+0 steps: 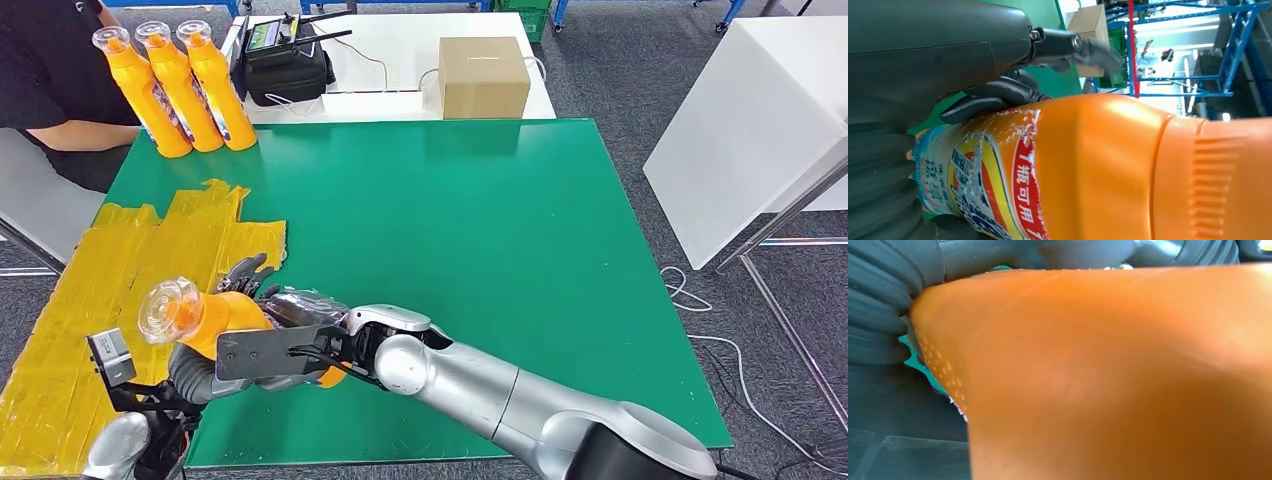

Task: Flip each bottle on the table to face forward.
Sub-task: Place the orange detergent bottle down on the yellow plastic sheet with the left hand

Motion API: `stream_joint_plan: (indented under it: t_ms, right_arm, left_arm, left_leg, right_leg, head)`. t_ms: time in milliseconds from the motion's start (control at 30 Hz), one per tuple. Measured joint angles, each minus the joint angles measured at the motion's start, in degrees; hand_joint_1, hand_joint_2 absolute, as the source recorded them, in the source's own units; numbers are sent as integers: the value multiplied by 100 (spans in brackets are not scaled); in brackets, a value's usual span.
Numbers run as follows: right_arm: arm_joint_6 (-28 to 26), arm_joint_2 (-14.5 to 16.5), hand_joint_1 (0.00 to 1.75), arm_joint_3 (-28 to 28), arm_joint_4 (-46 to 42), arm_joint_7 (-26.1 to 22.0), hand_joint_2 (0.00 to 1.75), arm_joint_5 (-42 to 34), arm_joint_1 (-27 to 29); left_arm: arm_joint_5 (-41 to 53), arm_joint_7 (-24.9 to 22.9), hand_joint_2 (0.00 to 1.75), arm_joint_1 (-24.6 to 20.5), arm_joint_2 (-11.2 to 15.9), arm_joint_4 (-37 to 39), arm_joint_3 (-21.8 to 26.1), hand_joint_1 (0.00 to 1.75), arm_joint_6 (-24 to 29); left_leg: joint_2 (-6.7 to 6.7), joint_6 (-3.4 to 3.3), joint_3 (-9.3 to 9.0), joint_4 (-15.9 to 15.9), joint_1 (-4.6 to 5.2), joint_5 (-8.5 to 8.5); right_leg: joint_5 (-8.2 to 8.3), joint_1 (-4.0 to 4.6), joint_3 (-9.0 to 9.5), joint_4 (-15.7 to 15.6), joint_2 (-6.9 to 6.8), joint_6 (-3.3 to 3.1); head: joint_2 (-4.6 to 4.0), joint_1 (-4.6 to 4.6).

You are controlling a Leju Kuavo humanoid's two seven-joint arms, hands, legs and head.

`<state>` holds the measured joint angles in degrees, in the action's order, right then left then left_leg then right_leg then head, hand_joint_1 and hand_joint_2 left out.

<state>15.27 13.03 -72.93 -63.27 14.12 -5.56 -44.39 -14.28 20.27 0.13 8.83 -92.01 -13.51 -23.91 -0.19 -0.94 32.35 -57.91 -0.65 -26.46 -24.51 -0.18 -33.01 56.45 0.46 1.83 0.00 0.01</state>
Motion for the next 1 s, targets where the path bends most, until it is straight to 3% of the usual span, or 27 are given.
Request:
stream_joint_plan:
  t_ms: [1000]
  right_arm:
    - [-4, -4, 175, -119, 87, 95, 175, -183, -111]
  left_arm:
    - [7, 3, 175, -245, 105, 273, -171, 175, 76]
  left_leg:
    - [3, 0, 0, 0, 0, 0]
  right_leg:
    - [0, 0, -2, 0, 6, 0]
  head:
    - [0, 0]
